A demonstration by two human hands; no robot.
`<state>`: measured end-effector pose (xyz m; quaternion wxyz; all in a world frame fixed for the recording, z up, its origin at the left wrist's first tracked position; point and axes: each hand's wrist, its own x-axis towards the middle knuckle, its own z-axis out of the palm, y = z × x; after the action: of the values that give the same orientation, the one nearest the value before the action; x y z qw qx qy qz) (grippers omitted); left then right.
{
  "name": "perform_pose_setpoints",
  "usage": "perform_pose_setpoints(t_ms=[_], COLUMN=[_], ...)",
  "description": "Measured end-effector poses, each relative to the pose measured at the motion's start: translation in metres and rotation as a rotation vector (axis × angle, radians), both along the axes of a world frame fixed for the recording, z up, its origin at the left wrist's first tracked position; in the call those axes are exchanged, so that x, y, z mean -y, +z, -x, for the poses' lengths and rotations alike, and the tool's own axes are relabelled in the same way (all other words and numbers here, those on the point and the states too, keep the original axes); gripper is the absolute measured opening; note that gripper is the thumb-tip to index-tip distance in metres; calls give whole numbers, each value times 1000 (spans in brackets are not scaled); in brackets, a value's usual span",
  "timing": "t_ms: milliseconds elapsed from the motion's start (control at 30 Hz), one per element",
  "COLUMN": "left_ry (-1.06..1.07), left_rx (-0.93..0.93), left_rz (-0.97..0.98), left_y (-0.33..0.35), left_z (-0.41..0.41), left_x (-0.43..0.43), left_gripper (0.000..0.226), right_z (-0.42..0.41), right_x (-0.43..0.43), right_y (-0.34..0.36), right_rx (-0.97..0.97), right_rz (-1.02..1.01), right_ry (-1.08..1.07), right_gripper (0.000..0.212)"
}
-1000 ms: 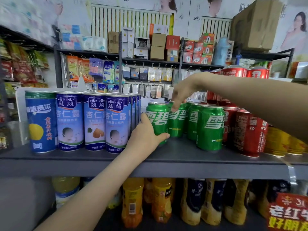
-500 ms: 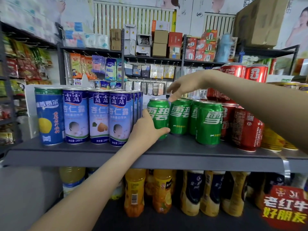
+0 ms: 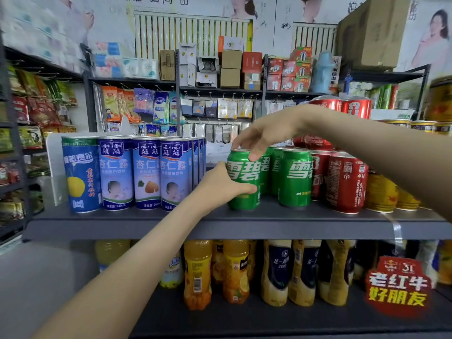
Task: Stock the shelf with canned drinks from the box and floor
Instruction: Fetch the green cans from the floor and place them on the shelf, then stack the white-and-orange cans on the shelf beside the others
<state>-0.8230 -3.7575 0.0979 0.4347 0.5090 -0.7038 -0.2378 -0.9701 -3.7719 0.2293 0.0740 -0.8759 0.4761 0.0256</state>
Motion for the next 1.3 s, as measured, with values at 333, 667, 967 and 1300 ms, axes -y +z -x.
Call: perform_pose_setpoints(t_ms=[333, 667, 967, 1300], left_ry=[19, 44, 173, 354], left_rx=[71, 51, 51, 29], left_rz=[31, 30, 156, 364], left_y=[0, -3, -12, -171], left_z=[29, 46, 57, 37], left_x=[-3, 11, -26, -193], left_gripper=[67, 70, 70, 39], right_z=[62, 73, 69, 46], right_x=[-20, -23, -48, -164], right_y=[-20, -41, -77, -268], right_rx=[-72, 68, 221, 574], right_rz=[192, 359, 623, 497], right_ry=[-232, -232, -217, 243], right_gripper=[75, 68, 73, 45])
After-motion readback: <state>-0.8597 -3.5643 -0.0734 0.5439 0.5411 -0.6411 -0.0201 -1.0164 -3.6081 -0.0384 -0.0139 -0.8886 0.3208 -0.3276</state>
